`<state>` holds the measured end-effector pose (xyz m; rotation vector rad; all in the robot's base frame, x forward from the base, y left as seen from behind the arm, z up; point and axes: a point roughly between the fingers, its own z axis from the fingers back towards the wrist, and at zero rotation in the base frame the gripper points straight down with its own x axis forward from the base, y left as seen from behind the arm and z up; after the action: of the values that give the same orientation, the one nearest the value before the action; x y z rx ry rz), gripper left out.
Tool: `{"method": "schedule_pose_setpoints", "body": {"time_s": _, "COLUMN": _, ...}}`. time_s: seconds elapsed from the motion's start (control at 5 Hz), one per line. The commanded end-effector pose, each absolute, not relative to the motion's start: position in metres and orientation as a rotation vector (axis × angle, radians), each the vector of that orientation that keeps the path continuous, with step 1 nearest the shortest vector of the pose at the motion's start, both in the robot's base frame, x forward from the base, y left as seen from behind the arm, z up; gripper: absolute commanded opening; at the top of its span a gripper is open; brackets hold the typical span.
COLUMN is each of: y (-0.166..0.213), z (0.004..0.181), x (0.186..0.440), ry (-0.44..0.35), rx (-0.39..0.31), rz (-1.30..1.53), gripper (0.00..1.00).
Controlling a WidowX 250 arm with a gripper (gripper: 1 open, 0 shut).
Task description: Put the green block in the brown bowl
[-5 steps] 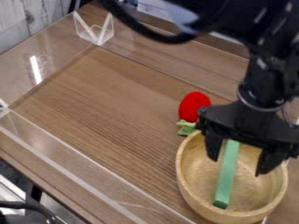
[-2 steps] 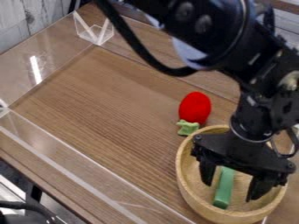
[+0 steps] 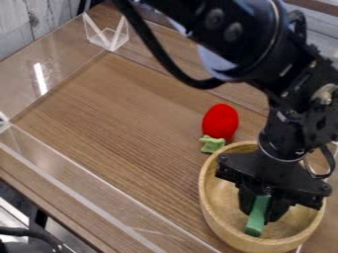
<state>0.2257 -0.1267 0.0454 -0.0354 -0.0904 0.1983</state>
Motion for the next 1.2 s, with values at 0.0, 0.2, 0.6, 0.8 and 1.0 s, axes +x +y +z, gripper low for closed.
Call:
{"method": "schedule_pose_setpoints", "body": {"time_s": 0.0, "y": -0.1245, "z": 0.0542, "x": 0.2314, "ry": -0.101, "rx": -0.056, "rz": 0.207, "gripper": 1.00}}
{"method": "schedule_pose_setpoints", "body": {"time_s": 0.2, "y": -0.1248, "z": 0.0561, "x": 0.2324, "ry": -0.096, "rx": -0.062, "rz": 0.202, "gripper": 0.00}}
{"method": "schedule_pose_setpoints", "body": {"time_s": 0.6, "y": -0.1245, "z": 0.0594, "x": 0.2365, "ry": -0.090, "rx": -0.075, "rz": 0.200, "gripper": 1.00}}
{"method": "schedule_pose_setpoints", "body": {"time_s": 0.8, "y": -0.1252, "z": 0.0582, "x": 0.2373, "ry": -0.082, "rx": -0.086, "rz": 0.202, "gripper": 0.00}}
{"method": "schedule_pose_setpoints", "body": {"time_s": 1.0, "y": -0.1252, "z": 0.0567, "x": 0.2376, "ry": -0.075, "rx": -0.088, "rz": 0.205, "gripper": 0.00}}
